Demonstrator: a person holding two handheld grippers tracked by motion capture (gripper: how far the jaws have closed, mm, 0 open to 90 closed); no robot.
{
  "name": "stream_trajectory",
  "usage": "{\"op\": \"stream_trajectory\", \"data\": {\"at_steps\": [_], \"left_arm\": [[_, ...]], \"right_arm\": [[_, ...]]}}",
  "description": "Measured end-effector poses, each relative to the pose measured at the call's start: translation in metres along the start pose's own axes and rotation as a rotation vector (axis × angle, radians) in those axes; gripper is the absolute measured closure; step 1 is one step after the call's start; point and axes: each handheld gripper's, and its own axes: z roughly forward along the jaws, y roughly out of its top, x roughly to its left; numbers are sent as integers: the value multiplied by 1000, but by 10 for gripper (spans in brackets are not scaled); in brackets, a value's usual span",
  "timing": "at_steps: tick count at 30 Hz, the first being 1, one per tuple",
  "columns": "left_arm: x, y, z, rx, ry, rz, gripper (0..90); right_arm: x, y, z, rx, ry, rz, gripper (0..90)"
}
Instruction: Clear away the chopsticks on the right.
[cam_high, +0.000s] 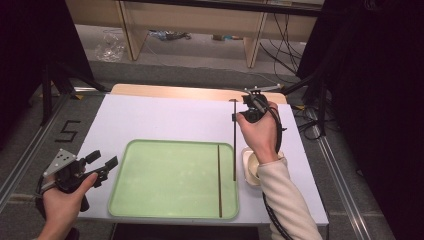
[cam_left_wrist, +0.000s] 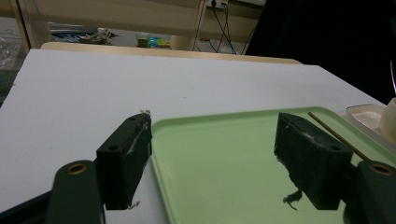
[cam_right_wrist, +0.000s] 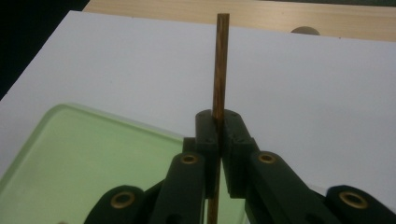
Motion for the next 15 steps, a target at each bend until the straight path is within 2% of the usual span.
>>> {"op": "stream_trajectory", "data": {"at_steps": [1,3,4,7,8,9,13,15], "left_arm": [[0,0,0,-1,-1,1,271],[0,0,0,-1,-1,2,269],[0,0,0,-2,0,1,268],[0,0,0,-5,-2,5,266],[0,0,0,-17,-7,6,264],[0,0,0,-17,-5,7,263],[-1,1,-1,-8,6,10,260],[-1,1,-1,-10,4,15,256]], "right_arm": [[1,0,-1,8,-14,6,873],[2,-1,0,19,28,47,874],[2,-1,1,24,29,52,874],[0,-1,3,18,29,25,874],[0,-1,3,20,22,30,873],[3,-1,1,50,20,72,873],[2,-2,3,43,21,58,874],[3,-2,3,58,28,74,874]]}}
